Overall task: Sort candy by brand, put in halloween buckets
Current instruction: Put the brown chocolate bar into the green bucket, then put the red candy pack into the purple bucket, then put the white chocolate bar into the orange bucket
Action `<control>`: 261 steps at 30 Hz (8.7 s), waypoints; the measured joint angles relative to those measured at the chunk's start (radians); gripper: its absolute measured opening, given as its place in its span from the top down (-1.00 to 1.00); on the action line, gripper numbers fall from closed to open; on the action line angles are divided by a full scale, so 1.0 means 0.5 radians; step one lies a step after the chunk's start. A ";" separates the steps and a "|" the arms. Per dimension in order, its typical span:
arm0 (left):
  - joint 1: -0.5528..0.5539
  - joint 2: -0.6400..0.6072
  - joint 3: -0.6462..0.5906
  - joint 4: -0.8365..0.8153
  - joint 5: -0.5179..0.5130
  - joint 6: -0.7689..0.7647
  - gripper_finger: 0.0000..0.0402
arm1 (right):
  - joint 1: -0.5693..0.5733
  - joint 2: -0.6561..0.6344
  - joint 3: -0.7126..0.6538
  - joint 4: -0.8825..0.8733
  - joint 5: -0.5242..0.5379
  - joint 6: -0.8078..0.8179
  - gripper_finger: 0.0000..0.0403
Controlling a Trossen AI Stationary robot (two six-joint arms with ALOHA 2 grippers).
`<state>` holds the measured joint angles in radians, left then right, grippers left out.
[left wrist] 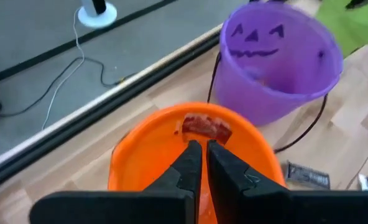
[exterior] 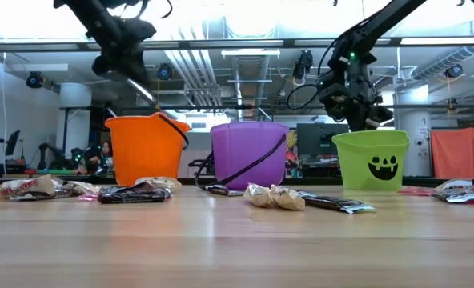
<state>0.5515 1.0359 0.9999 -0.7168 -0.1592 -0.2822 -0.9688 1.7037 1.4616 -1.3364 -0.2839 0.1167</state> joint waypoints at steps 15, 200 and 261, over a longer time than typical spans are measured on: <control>-0.002 -0.001 0.008 -0.055 -0.028 -0.066 0.96 | -0.009 -0.036 0.000 0.014 0.033 -0.081 0.91; 0.235 1.427 0.956 1.060 1.074 0.461 0.65 | 0.045 0.299 0.114 3.206 -2.019 0.575 0.94; -1.254 0.179 -0.231 0.043 -0.249 -0.579 0.20 | 0.504 -0.049 0.114 1.618 -0.566 -0.271 0.28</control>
<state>-0.0753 1.1253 0.8846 -0.6955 -0.2835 -0.5716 -0.7166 1.6794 1.5185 -0.5275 -0.5670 -0.0190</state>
